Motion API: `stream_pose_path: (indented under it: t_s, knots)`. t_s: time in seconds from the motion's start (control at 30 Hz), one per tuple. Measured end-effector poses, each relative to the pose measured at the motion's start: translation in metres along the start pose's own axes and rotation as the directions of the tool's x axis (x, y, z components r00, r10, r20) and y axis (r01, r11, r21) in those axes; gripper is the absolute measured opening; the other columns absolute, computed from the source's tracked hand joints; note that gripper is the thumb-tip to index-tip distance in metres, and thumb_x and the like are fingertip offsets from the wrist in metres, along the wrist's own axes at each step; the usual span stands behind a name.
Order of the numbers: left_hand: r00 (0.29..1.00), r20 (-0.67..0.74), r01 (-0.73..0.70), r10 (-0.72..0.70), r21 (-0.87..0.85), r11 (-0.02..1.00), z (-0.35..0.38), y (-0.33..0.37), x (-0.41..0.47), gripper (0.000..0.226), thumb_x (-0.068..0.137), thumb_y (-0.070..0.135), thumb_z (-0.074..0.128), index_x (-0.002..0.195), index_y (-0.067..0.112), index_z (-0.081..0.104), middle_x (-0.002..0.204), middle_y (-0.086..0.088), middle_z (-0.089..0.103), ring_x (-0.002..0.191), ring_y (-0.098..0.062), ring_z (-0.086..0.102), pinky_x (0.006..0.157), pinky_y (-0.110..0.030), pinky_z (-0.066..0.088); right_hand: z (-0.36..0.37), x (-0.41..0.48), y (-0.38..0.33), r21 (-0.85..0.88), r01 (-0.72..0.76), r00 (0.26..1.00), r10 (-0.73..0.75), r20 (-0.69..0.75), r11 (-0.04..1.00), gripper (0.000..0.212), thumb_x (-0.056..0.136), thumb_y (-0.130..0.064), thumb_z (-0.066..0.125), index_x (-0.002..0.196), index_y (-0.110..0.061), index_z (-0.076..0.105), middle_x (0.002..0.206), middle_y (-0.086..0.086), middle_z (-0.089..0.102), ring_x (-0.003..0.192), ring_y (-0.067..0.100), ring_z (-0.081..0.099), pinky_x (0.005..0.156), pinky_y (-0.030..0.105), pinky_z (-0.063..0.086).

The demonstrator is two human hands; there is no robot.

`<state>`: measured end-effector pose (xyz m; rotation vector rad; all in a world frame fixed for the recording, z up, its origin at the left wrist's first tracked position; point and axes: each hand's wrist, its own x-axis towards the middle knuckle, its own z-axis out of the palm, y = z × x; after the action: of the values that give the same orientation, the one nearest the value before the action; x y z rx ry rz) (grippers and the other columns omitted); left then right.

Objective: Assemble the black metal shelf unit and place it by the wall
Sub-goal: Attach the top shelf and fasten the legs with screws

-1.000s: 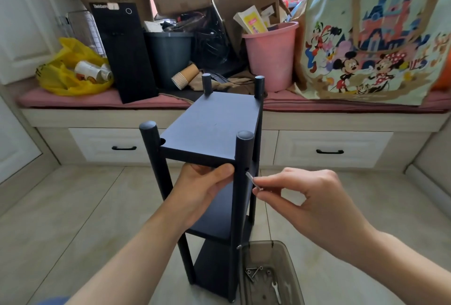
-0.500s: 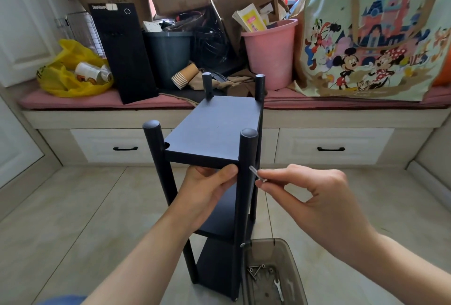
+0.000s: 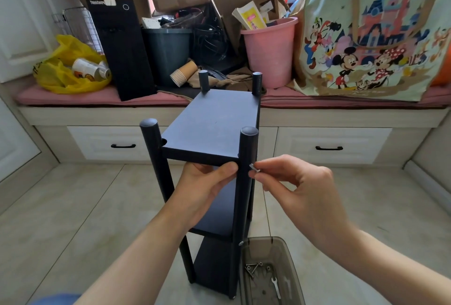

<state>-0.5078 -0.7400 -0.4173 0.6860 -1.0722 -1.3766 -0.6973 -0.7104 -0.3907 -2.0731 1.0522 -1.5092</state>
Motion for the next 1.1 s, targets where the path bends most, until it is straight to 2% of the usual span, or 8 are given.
stream_pose_path:
  t_s: [0.1, 0.2, 0.3, 0.5, 0.67, 0.77, 0.9, 1.1]
  knots:
    - [1.000, 0.001, -0.005, 0.005, 0.006, 1.000, 0.000, 0.000, 0.000, 0.051, 0.083, 0.009, 0.070, 0.130, -0.004, 0.058, 0.125, -0.026, 0.066, 0.119, -0.039, 0.064, 0.099, -0.043, 0.055, 0.003, 0.002, -0.001, 0.017, -0.023, 1.000, 0.023, 0.003, 1.000, 0.014, 0.081, -0.010, 0.079, 0.094, -0.015, 0.076, 0.084, -0.015, 0.075, 0.077, -0.001, 0.071, 0.074, 0.016, 0.055]
    - [1.000, 0.006, -0.011, 0.011, -0.006, 1.000, 0.000, 0.003, 0.000, 0.053, 0.082, 0.010, 0.077, 0.129, -0.005, 0.058, 0.125, -0.026, 0.066, 0.118, -0.039, 0.065, 0.095, -0.039, 0.056, 0.004, 0.002, -0.002, -0.015, -0.011, 1.000, 0.011, 0.010, 1.000, 0.014, 0.081, -0.009, 0.080, 0.092, -0.016, 0.076, 0.082, -0.017, 0.074, 0.079, 0.000, 0.070, 0.072, 0.015, 0.053]
    - [1.000, 0.004, -0.011, 0.011, -0.023, 1.000, 0.000, 0.004, -0.001, 0.060, 0.079, 0.015, 0.077, 0.130, -0.008, 0.057, 0.126, -0.028, 0.065, 0.119, -0.041, 0.064, 0.096, -0.040, 0.055, 0.003, 0.002, -0.003, -0.012, -0.012, 1.000, 0.012, 0.018, 1.000, 0.013, 0.082, -0.008, 0.078, 0.093, -0.015, 0.076, 0.082, -0.017, 0.074, 0.080, -0.001, 0.070, 0.073, 0.015, 0.052]
    - [1.000, -0.009, -0.008, 0.008, 0.003, 1.000, 0.002, 0.004, -0.002, 0.057, 0.077, 0.016, 0.079, 0.126, -0.005, 0.060, 0.124, -0.027, 0.067, 0.117, -0.040, 0.065, 0.097, -0.042, 0.056, 0.001, 0.002, -0.002, -0.006, 0.001, 1.000, -0.001, 0.030, 1.000, 0.014, 0.084, -0.006, 0.076, 0.095, -0.015, 0.074, 0.084, -0.018, 0.073, 0.082, 0.002, 0.070, 0.074, 0.017, 0.054]
    - [1.000, -0.004, -0.010, 0.010, 0.016, 1.000, 0.004, 0.004, -0.001, 0.054, 0.079, 0.012, 0.078, 0.127, -0.005, 0.060, 0.122, -0.025, 0.068, 0.116, -0.038, 0.066, 0.095, -0.040, 0.056, 0.005, 0.002, -0.002, -0.125, 0.059, 0.998, -0.059, 0.004, 0.990, 0.011, 0.084, -0.014, 0.076, 0.094, -0.017, 0.073, 0.083, -0.015, 0.071, 0.078, 0.003, 0.067, 0.070, 0.012, 0.050]
    - [1.000, -0.014, -0.002, 0.002, 0.037, 0.999, 0.004, 0.004, -0.002, 0.047, 0.083, 0.009, 0.071, 0.127, 0.000, 0.060, 0.121, -0.021, 0.070, 0.115, -0.035, 0.067, 0.093, -0.037, 0.057, 0.004, 0.003, -0.004, -0.085, -0.037, 0.999, 0.037, -0.002, 0.996, 0.012, 0.082, -0.020, 0.079, 0.089, -0.019, 0.070, 0.078, -0.018, 0.068, 0.075, 0.009, 0.065, 0.066, 0.013, 0.048]
    - [1.000, -0.018, 0.001, -0.001, 0.047, 0.999, 0.005, 0.005, -0.002, 0.053, 0.081, 0.014, 0.071, 0.130, -0.001, 0.058, 0.122, -0.022, 0.069, 0.116, -0.035, 0.067, 0.097, -0.040, 0.056, -0.001, 0.012, -0.004, 0.089, -0.199, 0.979, 0.194, 0.062, 0.976, 0.009, 0.079, -0.019, 0.080, 0.080, -0.019, 0.071, 0.074, -0.007, 0.070, 0.068, 0.014, 0.065, 0.062, 0.021, 0.049]
    - [1.000, -0.026, 0.001, 0.001, 0.062, 0.998, 0.005, 0.006, -0.003, 0.048, 0.082, 0.011, 0.071, 0.127, -0.004, 0.059, 0.120, -0.023, 0.069, 0.114, -0.035, 0.068, 0.095, -0.040, 0.057, -0.004, 0.016, -0.006, 0.151, -0.234, 0.966, 0.212, 0.148, 0.960, 0.006, 0.081, -0.011, 0.078, 0.081, -0.016, 0.074, 0.074, -0.005, 0.074, 0.073, 0.012, 0.071, 0.065, 0.018, 0.049]
